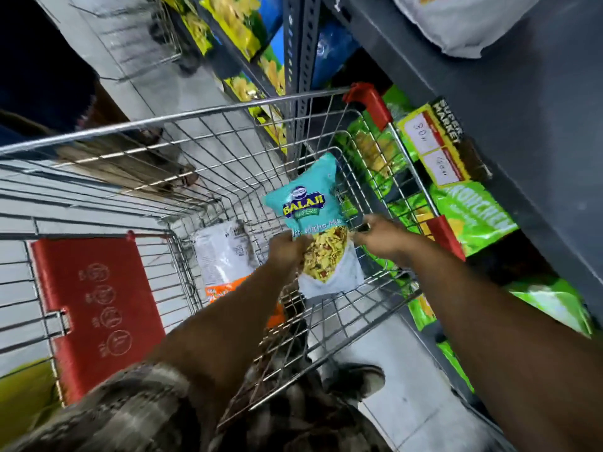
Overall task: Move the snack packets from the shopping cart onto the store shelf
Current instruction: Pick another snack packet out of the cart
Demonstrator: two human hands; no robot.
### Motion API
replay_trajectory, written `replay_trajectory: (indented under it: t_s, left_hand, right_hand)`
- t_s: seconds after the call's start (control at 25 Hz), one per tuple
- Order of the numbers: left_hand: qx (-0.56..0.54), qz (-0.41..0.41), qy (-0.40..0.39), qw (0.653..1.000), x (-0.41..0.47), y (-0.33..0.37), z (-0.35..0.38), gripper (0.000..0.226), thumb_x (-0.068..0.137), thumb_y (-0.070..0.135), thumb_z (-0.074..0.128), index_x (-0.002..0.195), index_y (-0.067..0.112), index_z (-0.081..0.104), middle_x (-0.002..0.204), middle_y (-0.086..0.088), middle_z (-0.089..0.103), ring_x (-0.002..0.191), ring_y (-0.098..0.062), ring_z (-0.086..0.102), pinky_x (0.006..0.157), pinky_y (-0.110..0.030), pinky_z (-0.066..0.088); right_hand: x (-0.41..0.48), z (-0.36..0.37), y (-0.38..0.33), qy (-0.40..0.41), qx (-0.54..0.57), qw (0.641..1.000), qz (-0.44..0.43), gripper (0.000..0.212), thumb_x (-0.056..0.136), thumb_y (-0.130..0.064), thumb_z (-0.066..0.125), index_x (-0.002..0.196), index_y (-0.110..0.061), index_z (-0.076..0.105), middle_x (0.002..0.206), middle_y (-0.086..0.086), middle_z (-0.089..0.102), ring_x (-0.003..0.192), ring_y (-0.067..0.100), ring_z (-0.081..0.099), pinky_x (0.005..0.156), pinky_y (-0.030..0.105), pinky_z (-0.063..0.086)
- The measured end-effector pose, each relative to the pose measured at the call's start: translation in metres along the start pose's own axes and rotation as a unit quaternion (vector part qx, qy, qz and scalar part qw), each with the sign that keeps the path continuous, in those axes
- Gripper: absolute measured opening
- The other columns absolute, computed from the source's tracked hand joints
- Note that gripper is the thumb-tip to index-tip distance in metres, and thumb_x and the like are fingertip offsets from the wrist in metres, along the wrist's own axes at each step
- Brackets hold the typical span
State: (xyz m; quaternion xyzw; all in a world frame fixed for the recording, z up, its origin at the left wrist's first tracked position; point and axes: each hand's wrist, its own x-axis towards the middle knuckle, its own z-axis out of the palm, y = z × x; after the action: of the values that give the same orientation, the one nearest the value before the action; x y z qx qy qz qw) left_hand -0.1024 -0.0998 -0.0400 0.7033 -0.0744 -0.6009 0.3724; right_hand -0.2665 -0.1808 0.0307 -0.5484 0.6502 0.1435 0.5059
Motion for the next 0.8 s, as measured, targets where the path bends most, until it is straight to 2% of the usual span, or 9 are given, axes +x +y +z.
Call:
replay_trajectory:
  t_s: [0.04,0.08,0.16,0.24,0.32,0.4,0.48,0.6,0.8]
  left_hand:
    - [-0.015,0.012,-0.013,1.000,-0.007,0.006,-0.007,0.003,0.083,0.000,0.066,0.082,-0.002,0.064,0.062,-0.010,0.064,0.041,-0.017,0.056,0.043,-0.023,0.044]
    - [-0.025,0.027,-0.024,0.999,-0.017,0.014,-0.016,0.007,0.084,-0.001,0.065,0.078,0.003,0.064,0.055,-0.004,0.065,0.037,-0.013,0.055,0.041,-0.020,0.042]
    - [-0.034,0.069,-0.048,0.996,-0.036,0.033,-0.031,0.011,0.084,0.001,0.065,0.076,0.008,0.067,0.053,0.000,0.066,0.039,-0.013,0.055,0.042,-0.018,0.042]
    - [-0.031,0.130,-0.060,0.989,-0.064,0.056,-0.043,0.015,0.085,0.002,0.063,0.075,0.009,0.070,0.058,-0.001,0.068,0.046,-0.013,0.056,0.047,-0.018,0.044]
    - [-0.040,0.200,-0.069,0.977,-0.098,0.080,-0.049,0.015,0.086,0.001,0.061,0.078,0.009,0.072,0.062,0.001,0.072,0.051,-0.010,0.063,0.050,-0.018,0.049]
    - [-0.049,0.261,-0.079,0.961,-0.133,0.099,-0.048,0.011,0.084,0.003,0.064,0.090,0.007,0.072,0.077,-0.004,0.076,0.065,-0.016,0.068,0.061,-0.025,0.056]
    - [-0.048,0.322,-0.100,0.940,-0.170,0.115,-0.041,0.016,0.076,0.011,0.069,0.091,0.012,0.074,0.081,-0.002,0.078,0.071,-0.016,0.069,0.066,-0.028,0.057]
    - [-0.031,0.396,-0.139,0.907,-0.217,0.133,-0.014,0.023,0.070,0.019,0.073,0.093,0.014,0.074,0.084,0.002,0.079,0.075,-0.013,0.071,0.066,-0.026,0.058]
    - [0.000,0.462,-0.234,0.855,-0.268,0.120,0.067,0.023,0.074,0.010,0.072,0.096,0.016,0.073,0.091,0.002,0.079,0.082,-0.012,0.073,0.066,-0.021,0.057]
  right_hand:
    - [-0.005,-0.001,-0.002,0.000,0.010,1.000,-0.015,0.065,0.089,-0.041,0.057,0.142,-0.014,0.030,0.151,0.016,0.034,0.130,0.033,0.042,0.099,0.038,0.038]
    - [-0.011,-0.001,-0.005,-0.006,0.022,0.999,-0.033,0.067,0.089,-0.043,0.056,0.143,-0.014,0.028,0.152,0.015,0.033,0.131,0.032,0.041,0.105,0.041,0.038]
    - [-0.024,0.001,-0.014,-0.024,0.067,0.995,-0.069,0.067,0.090,-0.047,0.052,0.143,-0.014,0.028,0.151,0.015,0.035,0.131,0.030,0.041,0.106,0.043,0.037]
    - [-0.046,0.005,-0.029,-0.029,0.148,0.979,-0.138,0.049,0.093,-0.043,0.048,0.134,-0.017,0.042,0.136,0.011,0.052,0.118,0.022,0.052,0.089,0.029,0.044]
    - [-0.072,0.006,-0.040,0.002,0.228,0.950,-0.214,0.028,0.094,-0.037,0.048,0.116,-0.021,0.055,0.116,0.003,0.063,0.099,0.009,0.060,0.075,0.024,0.046]
    - [-0.094,0.001,-0.045,0.063,0.267,0.917,-0.289,0.015,0.093,-0.035,0.051,0.101,-0.025,0.060,0.101,-0.004,0.068,0.087,0.000,0.062,0.078,0.031,0.049]
    - [-0.121,-0.012,-0.042,0.107,0.296,0.883,-0.349,0.017,0.088,-0.043,0.054,0.100,-0.032,0.061,0.102,-0.006,0.070,0.092,0.006,0.065,0.085,0.037,0.051]
    - [-0.158,-0.037,-0.023,0.173,0.323,0.833,-0.414,0.033,0.084,-0.051,0.054,0.111,-0.034,0.059,0.113,-0.003,0.069,0.108,0.016,0.063,0.095,0.047,0.049]
    - [-0.218,-0.066,0.058,0.285,0.406,0.748,-0.441,0.022,0.084,-0.045,0.054,0.102,-0.035,0.061,0.102,-0.012,0.070,0.099,0.008,0.062,0.094,0.043,0.048]
